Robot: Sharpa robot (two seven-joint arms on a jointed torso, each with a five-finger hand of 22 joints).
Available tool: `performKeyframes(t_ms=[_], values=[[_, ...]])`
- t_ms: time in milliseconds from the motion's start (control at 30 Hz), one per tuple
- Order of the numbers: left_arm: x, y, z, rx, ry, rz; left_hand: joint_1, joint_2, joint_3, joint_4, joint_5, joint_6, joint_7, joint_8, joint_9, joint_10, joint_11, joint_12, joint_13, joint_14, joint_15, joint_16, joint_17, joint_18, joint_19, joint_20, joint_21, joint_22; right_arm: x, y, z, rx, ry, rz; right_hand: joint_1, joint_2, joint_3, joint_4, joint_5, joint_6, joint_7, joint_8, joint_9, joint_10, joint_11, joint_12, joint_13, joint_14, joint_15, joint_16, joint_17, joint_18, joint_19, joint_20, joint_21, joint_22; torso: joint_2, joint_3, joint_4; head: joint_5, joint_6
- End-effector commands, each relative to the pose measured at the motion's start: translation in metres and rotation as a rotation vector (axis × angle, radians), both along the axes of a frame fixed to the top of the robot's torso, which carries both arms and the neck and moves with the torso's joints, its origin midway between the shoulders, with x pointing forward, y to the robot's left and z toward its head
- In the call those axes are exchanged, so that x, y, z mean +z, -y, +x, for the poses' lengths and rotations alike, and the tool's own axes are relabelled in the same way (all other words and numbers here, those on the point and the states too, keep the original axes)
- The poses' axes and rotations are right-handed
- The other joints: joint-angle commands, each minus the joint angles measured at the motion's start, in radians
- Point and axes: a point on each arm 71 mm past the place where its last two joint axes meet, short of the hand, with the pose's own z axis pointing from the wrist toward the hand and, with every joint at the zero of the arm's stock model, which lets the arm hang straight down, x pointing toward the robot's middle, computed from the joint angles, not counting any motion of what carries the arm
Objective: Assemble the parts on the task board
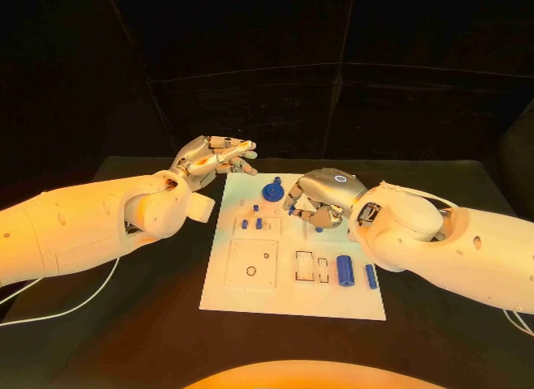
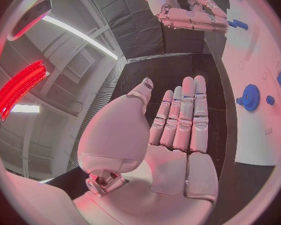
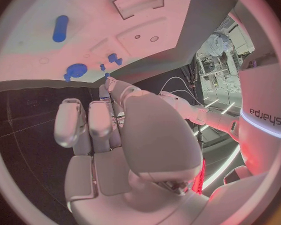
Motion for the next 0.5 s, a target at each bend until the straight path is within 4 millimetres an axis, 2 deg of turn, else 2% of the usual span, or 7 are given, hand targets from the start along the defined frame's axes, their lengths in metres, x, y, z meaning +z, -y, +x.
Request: performKeyframes(t_ms=[33, 233, 500], values=[[0.002, 0.002, 0.0, -0.009, 0.007, -0.013, -0.006, 0.004, -0.004, 0.0, 0.001, -0.007, 0.001, 0.006, -0.001, -0.006, -0.001, 0.006, -0.002, 0.01, 0.001, -0.006, -0.001, 0.013, 0.009, -0.001, -0.006, -0.001, -0.008, -0.009, -0.002, 0.028, -0.021, 0.012, -0.013, 0.0, 0.008, 0.0, -0.003, 0.007, 0.001, -0.005, 0.001, 0.01, -0.004, 0.007, 0.001, 0.013, -0.004, 0.003, -0.002, -0.016, 0.009, 0.0, 0.004, 0.002, 0.0, -0.0001, 0.001, 0.019, -0.009], [0.002, 0.004, 0.001, -0.011, 0.008, -0.014, -0.004, 0.004, -0.006, 0.0, 0.001, -0.008, 0.001, 0.006, -0.001, -0.007, -0.001, 0.007, -0.002, 0.01, 0.001, -0.007, -0.002, 0.013, 0.009, -0.001, -0.008, -0.003, -0.029, -0.025, -0.009, 0.06, -0.073, 0.012, -0.018, 0.0, 0.015, -0.006, -0.003, 0.005, 0.003, -0.006, 0.001, 0.008, -0.003, 0.006, 0.001, 0.013, -0.004, 0.004, -0.002, -0.016, 0.01, 0.001, 0.005, 0.003, 0.001, 0.0005, -0.0015, 0.042, -0.022], [0.001, 0.005, 0.001, -0.012, 0.007, -0.014, -0.004, 0.004, -0.006, 0.0, 0.001, -0.008, 0.001, 0.006, -0.001, -0.007, -0.001, 0.007, -0.002, 0.01, 0.001, -0.007, -0.002, 0.013, 0.009, -0.001, -0.008, -0.003, -0.044, -0.037, -0.015, 0.082, -0.12, 0.006, -0.023, -0.001, 0.019, -0.009, -0.003, 0.004, 0.003, -0.007, 0.001, 0.007, -0.002, 0.006, 0.001, 0.012, -0.003, 0.003, -0.005, -0.017, 0.011, 0.001, 0.006, 0.004, 0.0, 0.0007, -0.0005, 0.049, -0.031]])
